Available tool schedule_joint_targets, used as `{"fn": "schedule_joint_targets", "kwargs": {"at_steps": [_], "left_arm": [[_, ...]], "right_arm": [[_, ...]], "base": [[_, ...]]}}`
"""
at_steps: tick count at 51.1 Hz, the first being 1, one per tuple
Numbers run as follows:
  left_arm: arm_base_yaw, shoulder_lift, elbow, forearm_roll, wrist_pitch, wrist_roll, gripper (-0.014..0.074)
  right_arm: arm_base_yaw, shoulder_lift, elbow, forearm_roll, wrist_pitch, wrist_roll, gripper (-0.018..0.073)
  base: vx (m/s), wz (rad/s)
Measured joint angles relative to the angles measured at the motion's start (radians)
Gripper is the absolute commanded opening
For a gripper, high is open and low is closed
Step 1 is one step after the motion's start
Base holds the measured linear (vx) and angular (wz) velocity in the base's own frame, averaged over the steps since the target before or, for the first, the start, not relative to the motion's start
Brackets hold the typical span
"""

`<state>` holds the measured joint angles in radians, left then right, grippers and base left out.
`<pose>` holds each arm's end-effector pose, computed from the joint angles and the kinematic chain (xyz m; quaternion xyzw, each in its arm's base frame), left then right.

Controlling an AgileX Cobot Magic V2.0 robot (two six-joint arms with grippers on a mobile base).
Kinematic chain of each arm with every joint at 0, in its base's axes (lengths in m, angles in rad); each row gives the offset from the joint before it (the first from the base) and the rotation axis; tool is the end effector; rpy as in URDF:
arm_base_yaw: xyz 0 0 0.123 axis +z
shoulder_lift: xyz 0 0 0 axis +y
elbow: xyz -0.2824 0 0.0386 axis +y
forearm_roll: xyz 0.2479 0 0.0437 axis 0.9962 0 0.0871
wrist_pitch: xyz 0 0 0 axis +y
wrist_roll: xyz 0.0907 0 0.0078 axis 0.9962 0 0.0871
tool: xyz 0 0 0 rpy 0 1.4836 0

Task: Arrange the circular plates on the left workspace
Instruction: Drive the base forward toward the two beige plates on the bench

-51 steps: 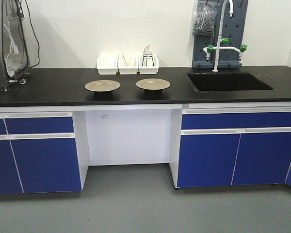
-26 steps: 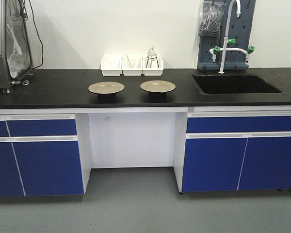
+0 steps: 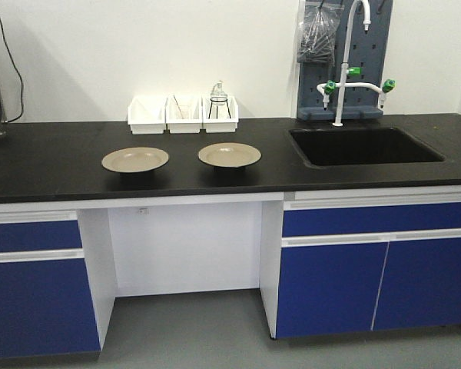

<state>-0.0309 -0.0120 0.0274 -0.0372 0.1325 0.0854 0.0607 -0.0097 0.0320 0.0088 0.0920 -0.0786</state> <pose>0.0565 -0.0022 0.1924 0.0306 0.7276 0.0043 0.6853 0.0569 0.0035 0.1944 -0.0470 0.7151 -0.0029 0.6975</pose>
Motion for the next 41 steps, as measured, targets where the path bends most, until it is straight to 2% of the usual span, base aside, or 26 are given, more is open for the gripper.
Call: {"fn": "schedule_joint_targets", "kwargs": {"at_steps": [41], "left_arm": [[-0.001,0.0,0.0,0.0,0.0,0.0,0.0]], "right_arm": [[0.0,0.0,0.0,0.0,0.0,0.0,-0.0006]], "base": [[0.48,0.09]]}}
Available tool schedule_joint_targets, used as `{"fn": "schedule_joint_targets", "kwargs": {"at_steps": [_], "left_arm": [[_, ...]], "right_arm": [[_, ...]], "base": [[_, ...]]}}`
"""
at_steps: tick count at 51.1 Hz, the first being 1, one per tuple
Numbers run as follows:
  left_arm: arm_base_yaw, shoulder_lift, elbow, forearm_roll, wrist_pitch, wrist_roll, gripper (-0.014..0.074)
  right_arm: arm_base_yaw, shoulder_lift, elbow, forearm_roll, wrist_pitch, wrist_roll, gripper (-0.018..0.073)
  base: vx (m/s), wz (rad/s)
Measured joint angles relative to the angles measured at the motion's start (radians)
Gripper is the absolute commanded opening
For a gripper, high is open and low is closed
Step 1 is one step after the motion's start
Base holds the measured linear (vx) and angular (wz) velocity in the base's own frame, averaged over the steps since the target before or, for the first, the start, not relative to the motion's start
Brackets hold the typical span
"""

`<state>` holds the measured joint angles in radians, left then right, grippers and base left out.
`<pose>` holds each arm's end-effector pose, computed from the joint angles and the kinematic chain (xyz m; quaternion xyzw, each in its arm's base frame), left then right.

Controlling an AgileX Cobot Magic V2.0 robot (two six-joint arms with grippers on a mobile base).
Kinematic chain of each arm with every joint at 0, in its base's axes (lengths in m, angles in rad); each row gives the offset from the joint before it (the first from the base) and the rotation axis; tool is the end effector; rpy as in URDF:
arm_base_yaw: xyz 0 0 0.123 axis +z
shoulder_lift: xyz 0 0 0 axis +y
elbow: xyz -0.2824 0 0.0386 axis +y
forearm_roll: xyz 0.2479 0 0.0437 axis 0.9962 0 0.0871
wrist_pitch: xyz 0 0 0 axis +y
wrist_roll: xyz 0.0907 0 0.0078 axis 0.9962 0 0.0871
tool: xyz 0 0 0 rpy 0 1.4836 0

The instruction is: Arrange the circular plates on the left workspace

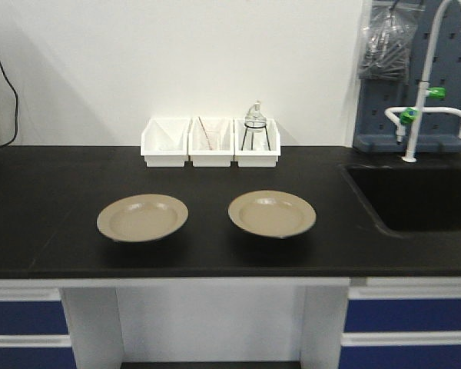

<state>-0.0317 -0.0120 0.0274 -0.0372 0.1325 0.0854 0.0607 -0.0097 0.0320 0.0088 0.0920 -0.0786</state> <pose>0.0565 -0.0022 0.1924 0.0309 0.7276 0.0040 0.6853 0.0569 0.0035 0.1944 -0.0470 0.7151 -0.0029 0.6975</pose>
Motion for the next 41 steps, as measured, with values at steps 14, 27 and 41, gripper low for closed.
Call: {"fn": "schedule_joint_targets", "kwargs": {"at_steps": [14,27,41], "left_arm": [[0.0,0.0,0.0,0.0,0.0,0.0,0.0],[0.0,0.0,0.0,0.0,0.0,0.0,0.0],[0.0,0.0,0.0,0.0,0.0,0.0,0.0]], "right_arm": [[0.0,0.0,0.0,0.0,0.0,0.0,-0.0006],[0.0,0.0,0.0,0.0,0.0,0.0,-0.0006],[0.0,0.0,0.0,0.0,0.0,0.0,-0.0006]], "base": [[0.51,0.09],[0.49,-0.01],[0.41,-0.02]]}}
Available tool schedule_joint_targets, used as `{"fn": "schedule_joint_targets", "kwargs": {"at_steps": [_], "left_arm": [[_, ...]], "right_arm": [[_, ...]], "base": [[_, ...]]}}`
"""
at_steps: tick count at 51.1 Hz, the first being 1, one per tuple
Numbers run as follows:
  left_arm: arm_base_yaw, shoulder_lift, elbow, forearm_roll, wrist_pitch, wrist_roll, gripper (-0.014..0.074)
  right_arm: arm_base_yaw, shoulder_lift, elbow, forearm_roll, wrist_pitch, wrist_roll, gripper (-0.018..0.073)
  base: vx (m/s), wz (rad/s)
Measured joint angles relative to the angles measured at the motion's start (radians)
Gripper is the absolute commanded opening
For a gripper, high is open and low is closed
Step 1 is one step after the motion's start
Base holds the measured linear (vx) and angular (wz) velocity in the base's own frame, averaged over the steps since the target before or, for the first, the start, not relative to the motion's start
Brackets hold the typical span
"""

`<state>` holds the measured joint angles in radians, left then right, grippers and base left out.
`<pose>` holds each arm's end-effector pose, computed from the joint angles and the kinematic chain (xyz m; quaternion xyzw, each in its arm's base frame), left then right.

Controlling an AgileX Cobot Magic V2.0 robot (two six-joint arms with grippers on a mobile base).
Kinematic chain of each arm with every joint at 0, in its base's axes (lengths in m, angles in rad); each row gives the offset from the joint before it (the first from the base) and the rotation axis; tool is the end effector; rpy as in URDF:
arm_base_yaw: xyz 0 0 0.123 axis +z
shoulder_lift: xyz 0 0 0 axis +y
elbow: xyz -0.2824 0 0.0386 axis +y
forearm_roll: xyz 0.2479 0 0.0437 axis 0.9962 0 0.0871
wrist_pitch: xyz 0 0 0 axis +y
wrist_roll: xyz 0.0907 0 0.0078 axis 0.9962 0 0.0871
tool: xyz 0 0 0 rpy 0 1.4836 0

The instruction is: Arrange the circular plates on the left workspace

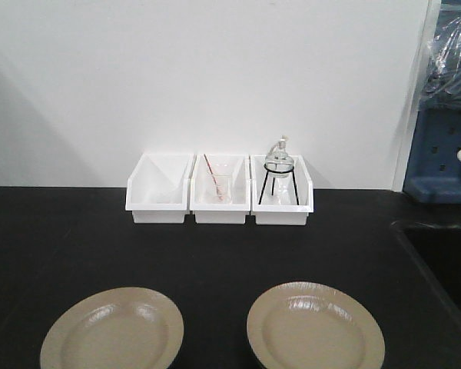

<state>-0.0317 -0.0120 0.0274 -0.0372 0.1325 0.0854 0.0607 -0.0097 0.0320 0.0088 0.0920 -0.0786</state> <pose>0.0565 -0.0022 0.1924 0.0309 0.7276 0.0040 0.6853 0.0569 0.0035 0.1944 -0.0470 0.7151 -0.0029 0.6975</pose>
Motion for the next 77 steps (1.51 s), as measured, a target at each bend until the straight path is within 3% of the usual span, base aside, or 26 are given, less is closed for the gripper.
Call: {"fn": "schedule_joint_targets", "kwargs": {"at_steps": [23,65,71,77], "left_arm": [[0.0,0.0,0.0,0.0,0.0,0.0,0.0],[0.0,0.0,0.0,0.0,-0.003,-0.002,0.0],[0.0,0.0,0.0,-0.032,-0.057,-0.064,0.0],[0.0,0.0,-0.003,-0.15,-0.144,-0.224,0.0]], "right_arm": [[0.0,0.0,0.0,0.0,0.0,0.0,-0.0006],[0.0,0.0,0.0,0.002,-0.029,0.001,-0.0006],[0.0,0.0,0.0,0.057,-0.136,0.065,-0.0006],[0.0,0.0,-0.012,0.153,-0.17,0.195,-0.0006]], "base": [[0.25,0.0],[0.02,-0.01],[0.0,0.0],[0.0,0.0]]}}
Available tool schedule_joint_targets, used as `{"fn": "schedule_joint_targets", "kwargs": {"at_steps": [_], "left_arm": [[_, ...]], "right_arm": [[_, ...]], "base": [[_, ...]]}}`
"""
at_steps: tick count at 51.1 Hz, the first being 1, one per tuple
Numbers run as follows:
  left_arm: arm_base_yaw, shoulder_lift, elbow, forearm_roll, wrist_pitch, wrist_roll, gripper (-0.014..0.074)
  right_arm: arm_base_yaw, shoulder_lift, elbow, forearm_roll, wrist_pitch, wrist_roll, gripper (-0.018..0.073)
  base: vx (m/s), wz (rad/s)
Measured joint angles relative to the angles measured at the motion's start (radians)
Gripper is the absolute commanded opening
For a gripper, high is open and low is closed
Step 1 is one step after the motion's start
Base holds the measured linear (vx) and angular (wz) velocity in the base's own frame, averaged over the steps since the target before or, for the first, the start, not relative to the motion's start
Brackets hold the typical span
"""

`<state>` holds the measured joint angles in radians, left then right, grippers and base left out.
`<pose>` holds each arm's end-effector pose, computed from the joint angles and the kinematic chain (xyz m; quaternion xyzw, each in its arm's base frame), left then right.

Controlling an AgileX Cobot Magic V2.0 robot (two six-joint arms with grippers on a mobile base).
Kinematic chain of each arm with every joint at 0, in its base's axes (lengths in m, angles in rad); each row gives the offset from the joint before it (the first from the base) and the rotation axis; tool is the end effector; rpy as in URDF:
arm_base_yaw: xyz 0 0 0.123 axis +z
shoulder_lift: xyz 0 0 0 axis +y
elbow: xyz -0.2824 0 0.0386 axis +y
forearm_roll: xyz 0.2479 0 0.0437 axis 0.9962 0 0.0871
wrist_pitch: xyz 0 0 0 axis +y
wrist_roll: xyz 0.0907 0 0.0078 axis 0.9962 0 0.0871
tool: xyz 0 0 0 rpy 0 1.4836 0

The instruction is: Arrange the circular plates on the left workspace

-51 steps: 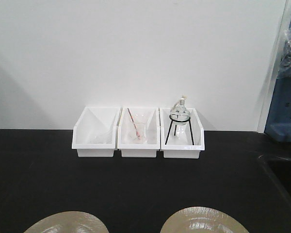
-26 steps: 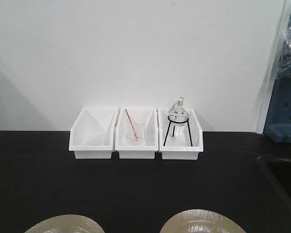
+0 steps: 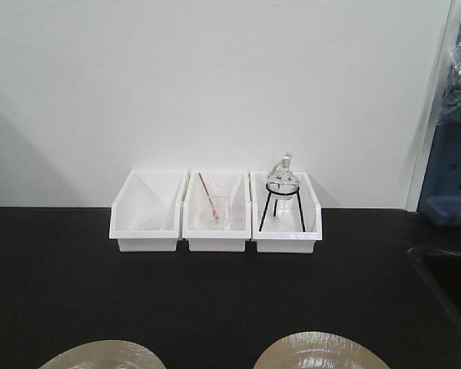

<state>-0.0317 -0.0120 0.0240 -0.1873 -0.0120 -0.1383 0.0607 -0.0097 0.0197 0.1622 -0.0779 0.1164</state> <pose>0.0562 -0.0016 0.2067 -0.0997 0.6683 -0.1303 0.7256 0.0555 0.0022 0.2139 0.0753 0.6462 0.1240 0.7492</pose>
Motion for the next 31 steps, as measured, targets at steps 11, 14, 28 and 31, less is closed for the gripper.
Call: {"fn": "schedule_joint_targets", "kwargs": {"at_steps": [11,14,28,31], "left_arm": [[0.0,0.004,-0.128,-0.095,0.053,-0.125,0.0],[0.0,0.036,-0.183,-0.109,0.112,-0.13,0.0],[-0.069,0.405,-0.415,-0.252,0.366,0.027,0.0],[-0.095,0.503,-0.461,-0.328,0.412,0.138,0.0]], "right_arm": [[0.0,0.08,-0.149,0.118,0.089,0.132,-0.0006],[0.0,0.146,-0.213,0.144,0.143,0.15,-0.0006],[0.0,0.589,-0.543,0.277,0.503,0.04,-0.0006],[0.0,0.693,-0.609,0.348,0.585,-0.045,-0.0006]], "base": [[0.0,0.0],[0.0,0.0],[0.0,0.0],[0.0,0.0]]}}
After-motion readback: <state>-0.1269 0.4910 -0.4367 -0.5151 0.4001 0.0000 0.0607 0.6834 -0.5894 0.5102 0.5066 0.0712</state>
